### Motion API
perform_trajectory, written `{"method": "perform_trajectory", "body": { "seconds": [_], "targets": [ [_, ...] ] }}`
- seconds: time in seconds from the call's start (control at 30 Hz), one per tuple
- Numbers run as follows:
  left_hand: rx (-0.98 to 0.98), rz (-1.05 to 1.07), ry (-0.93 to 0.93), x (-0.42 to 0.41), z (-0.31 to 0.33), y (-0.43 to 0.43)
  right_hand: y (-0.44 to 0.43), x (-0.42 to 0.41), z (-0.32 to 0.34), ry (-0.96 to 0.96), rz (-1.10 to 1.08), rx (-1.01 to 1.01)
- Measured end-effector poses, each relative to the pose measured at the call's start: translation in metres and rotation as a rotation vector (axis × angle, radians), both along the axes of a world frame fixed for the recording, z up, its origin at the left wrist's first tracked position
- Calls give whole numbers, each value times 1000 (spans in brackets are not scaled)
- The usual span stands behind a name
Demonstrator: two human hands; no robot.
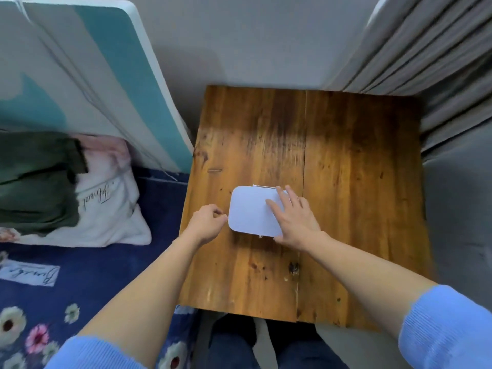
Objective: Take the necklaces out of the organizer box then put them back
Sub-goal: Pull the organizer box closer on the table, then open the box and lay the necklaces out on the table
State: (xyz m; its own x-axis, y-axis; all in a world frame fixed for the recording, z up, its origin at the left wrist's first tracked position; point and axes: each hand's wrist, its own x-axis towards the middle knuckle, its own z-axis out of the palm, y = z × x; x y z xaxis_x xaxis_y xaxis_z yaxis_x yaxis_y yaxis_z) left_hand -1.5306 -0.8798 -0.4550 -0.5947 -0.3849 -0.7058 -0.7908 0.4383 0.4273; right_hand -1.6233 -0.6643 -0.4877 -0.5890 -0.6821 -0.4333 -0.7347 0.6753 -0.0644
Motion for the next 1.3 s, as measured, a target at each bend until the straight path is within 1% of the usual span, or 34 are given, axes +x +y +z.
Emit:
{"method": "perform_trajectory", "body": {
  "seconds": [0.17, 0.3, 0.37, 0.47, 0.53, 0.6, 0.63, 0.67, 0.77, 0.8, 0.83, 0.93, 1.13, 1.3],
  "targets": [
    [222, 261, 7, -16, -24, 12, 2, -3, -21, -6, 10, -13],
    [242, 409, -43, -26, -31, 18, 1, -4, -21, -31, 9, -28],
    [255, 465, -70, -27, -33, 16, 3, -6, -18, -68, 8, -52],
    [337, 551, -75, -25, -34, 10, 10, -14, -8, -139, 14, -120],
    [358, 570, -81, -23, -33, 9, 16, -19, 3, -172, 16, -137],
    [356, 550, -74, -22, -31, 10, 20, -24, 15, -229, -31, -164],
    [360, 538, -62, -22, -30, 9, 21, -27, 21, -247, -78, -212],
    [371, 523, -44, -23, -29, 9, 22, -29, 27, -248, -150, -301],
    [373, 422, -7, -26, -29, 9, 21, -43, 37, -223, -472, -668],
    [358, 390, 2, -26, -30, 10, 18, -49, 37, -222, -580, -736],
    [341, 367, 11, -26, -32, 11, 15, -56, 36, -231, -677, -762],
    [269, 328, 19, -24, -39, 13, 2, -82, 22, -259, -892, -782],
    [192, 258, 28, -19, -51, 11, -18, -123, -21, -304, -1162, -700],
    [170, 231, 57, -16, -53, 12, -24, -128, -43, -267, -1242, -666]
  ]
}}
